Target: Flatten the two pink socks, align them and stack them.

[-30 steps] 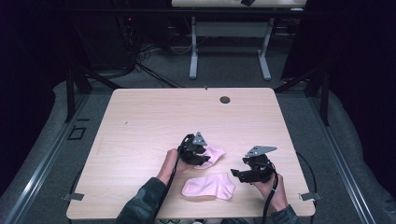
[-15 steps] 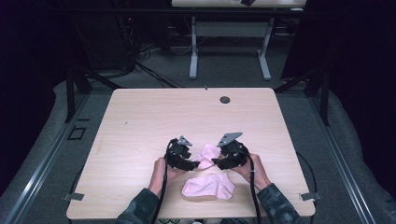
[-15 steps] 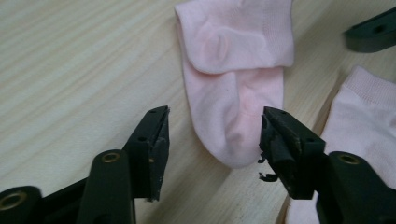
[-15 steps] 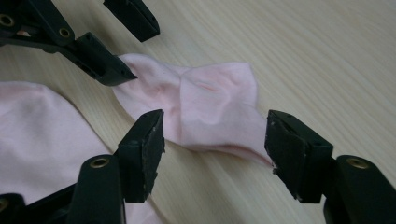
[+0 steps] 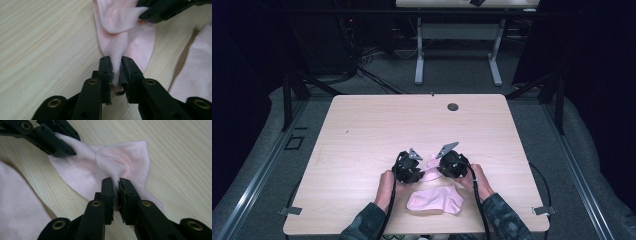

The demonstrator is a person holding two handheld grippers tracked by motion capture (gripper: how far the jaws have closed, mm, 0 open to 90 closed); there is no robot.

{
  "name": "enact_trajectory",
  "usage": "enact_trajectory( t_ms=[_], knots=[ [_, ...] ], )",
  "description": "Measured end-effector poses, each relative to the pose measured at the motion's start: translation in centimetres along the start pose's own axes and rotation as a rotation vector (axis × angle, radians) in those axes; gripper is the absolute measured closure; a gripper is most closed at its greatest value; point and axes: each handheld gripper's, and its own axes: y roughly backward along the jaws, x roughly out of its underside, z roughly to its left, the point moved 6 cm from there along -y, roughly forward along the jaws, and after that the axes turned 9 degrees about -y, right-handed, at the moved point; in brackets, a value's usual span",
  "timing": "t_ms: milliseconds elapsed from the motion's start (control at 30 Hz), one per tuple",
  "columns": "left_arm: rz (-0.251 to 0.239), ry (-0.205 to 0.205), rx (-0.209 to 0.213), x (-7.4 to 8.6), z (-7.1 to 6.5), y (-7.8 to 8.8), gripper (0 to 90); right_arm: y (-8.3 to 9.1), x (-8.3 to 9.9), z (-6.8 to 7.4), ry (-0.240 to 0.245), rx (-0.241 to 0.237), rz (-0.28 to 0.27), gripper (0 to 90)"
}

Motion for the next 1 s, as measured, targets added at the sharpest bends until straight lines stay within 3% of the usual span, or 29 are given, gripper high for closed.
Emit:
enact_trajectory(
  t_ms=[67, 100, 133, 167, 300, 400, 500, 567, 600, 667, 700, 733, 800, 867, 933, 1000],
  knots=[
    [0.005, -0.023, -0.051, 0.0, 0.5, 0.1, 85.4, 0.9, -0.1, -0.1, 0.007, -0.001, -0.023, 83.0],
    [0.005, -0.023, -0.051, 0.0, 0.5, 0.1, 85.6, 0.9, -0.1, -0.1, 0.007, -0.001, -0.023, 83.0],
    [0.004, -0.040, -0.112, 0.0, 1.1, 0.3, 85.8, 2.1, -0.3, -0.4, -0.002, -0.003, -0.067, 83.0],
    [0.004, -0.040, -0.112, 0.0, 1.1, 0.3, 85.9, 2.1, -0.3, -0.4, -0.002, -0.003, -0.067, 83.0],
    [0.002, -0.108, -0.256, -0.1, 2.6, 0.9, 85.9, 4.4, -0.4, -0.7, 0.034, -0.021, -0.119, 82.7],
    [-0.040, -0.167, -0.350, -0.5, 3.2, 2.0, 85.6, 5.1, 0.2, -0.8, 0.095, -0.024, -0.116, 82.3],
    [-0.092, -0.222, -0.407, -0.8, 3.2, 2.9, 82.5, 4.9, 1.7, -0.5, 0.149, -0.057, -0.082, 81.8],
    [-0.108, -0.265, -0.391, -0.9, 2.9, 3.1, 80.5, 4.8, 2.0, -0.4, 0.160, -0.062, -0.064, 81.5],
    [-0.091, -0.271, -0.400, -0.6, 2.7, 3.0, 76.4, 4.5, 2.4, -0.2, 0.181, -0.061, -0.048, 80.6],
    [-0.083, -0.273, -0.349, -0.1, 2.2, 2.9, 71.4, 3.8, 3.2, -0.1, 0.196, -0.063, -0.006, 73.6],
    [-0.062, -0.272, -0.344, 0.3, 2.2, 2.8, 67.5, 3.6, 3.5, -0.2, 0.199, -0.057, 0.005, 70.6],
    [-0.048, -0.255, -0.302, 1.0, 2.0, 2.8, 62.3, 3.6, 4.0, -0.6, 0.194, -0.067, 0.034, 60.4],
    [-0.049, -0.236, -0.296, 1.5, 2.1, 3.1, 59.8, 3.6, 4.1, -0.7, 0.177, -0.076, 0.026, 58.3],
    [-0.059, -0.189, -0.247, 1.9, 2.3, 3.5, 52.7, 3.8, 4.5, -1.0, 0.170, -0.098, 0.047, 49.0],
    [-0.084, -0.163, -0.250, 2.0, 2.6, 4.3, 48.6, 4.2, 4.7, -1.5, 0.110, -0.118, 0.038, 45.7],
    [-0.104, -0.122, -0.226, 1.8, 3.0, 4.9, 45.8, 4.9, 4.7, -1.9, 0.043, -0.131, 0.013, 44.5]
  ],
)
